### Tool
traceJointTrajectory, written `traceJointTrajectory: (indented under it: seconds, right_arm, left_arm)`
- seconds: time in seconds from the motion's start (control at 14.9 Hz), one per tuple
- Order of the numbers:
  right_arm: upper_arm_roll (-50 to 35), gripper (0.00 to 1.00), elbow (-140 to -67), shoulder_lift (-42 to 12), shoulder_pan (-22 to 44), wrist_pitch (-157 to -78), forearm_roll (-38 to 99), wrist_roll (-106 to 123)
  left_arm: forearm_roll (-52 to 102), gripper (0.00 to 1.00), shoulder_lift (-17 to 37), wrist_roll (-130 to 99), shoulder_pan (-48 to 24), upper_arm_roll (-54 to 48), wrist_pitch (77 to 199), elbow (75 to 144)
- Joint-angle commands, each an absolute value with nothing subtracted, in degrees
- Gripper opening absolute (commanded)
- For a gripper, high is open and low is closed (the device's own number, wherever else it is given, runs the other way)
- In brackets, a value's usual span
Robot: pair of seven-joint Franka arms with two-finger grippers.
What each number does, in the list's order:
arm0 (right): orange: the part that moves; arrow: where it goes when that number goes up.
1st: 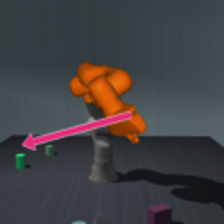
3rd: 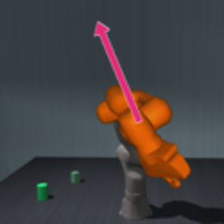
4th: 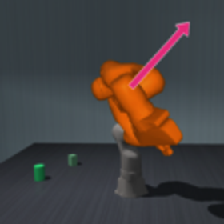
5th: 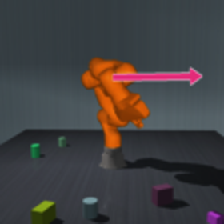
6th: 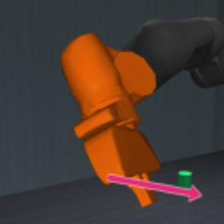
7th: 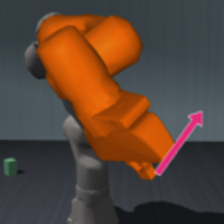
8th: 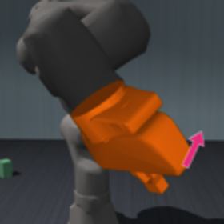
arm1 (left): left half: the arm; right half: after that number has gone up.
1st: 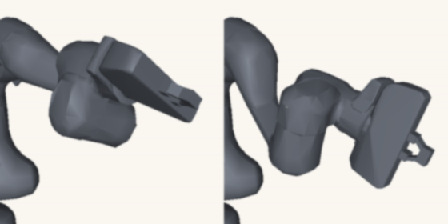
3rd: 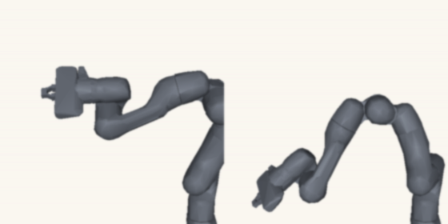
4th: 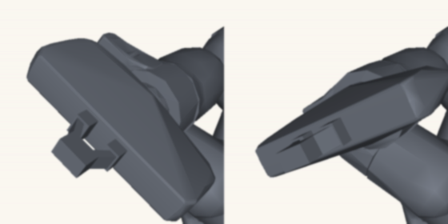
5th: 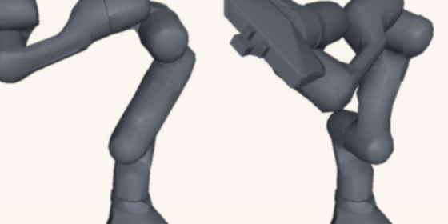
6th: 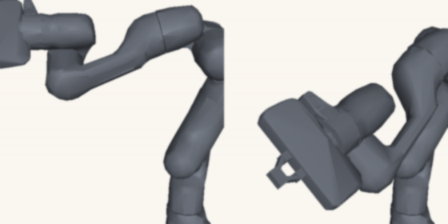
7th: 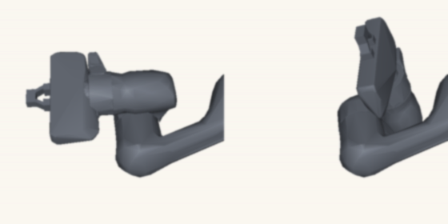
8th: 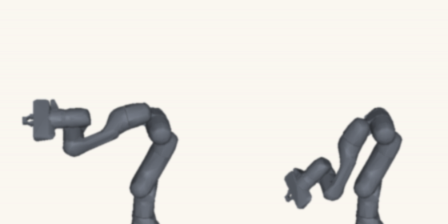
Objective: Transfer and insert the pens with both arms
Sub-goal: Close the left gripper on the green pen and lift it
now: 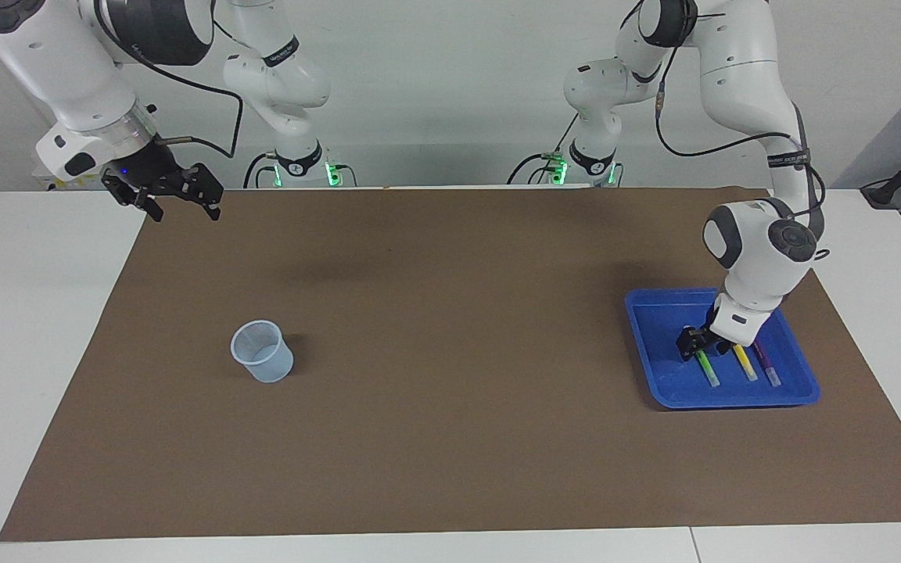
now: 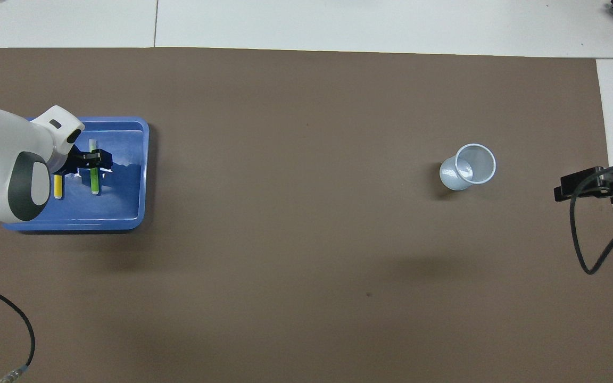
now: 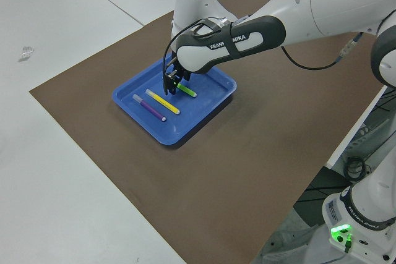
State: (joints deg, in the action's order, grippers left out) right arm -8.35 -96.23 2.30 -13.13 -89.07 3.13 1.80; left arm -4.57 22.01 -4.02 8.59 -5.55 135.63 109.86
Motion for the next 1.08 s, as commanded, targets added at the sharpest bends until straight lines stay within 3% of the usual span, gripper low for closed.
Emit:
traceJointTrajectory:
  seconds: [0.0,0.54,0.74,1.01]
  right_arm:
    - [-8.70,1.00,-98.34,4.13,-13.89,-88.42,1.67,2.64]
    - [-8.79,1.00,-101.51,5.80,-13.89,-89.47,1.67,3.08]
    - [-8.79,1.00,-101.51,5.80,-13.89,-89.30,1.67,2.81]
    - [-8.79,1.00,-101.16,5.71,-14.76,-89.12,1.67,3.25]
  left_arm:
    - [-5.54,0.65,20.83,-3.69,8.61,-5.54,136.76,111.71]
    - [-5.54,0.00,20.83,-3.69,8.53,-5.45,135.79,111.10]
    - [-5.45,0.00,20.92,-3.69,8.88,-5.54,133.60,109.70]
    - [-4.66,0.00,21.45,-4.57,8.44,-5.62,124.91,102.15]
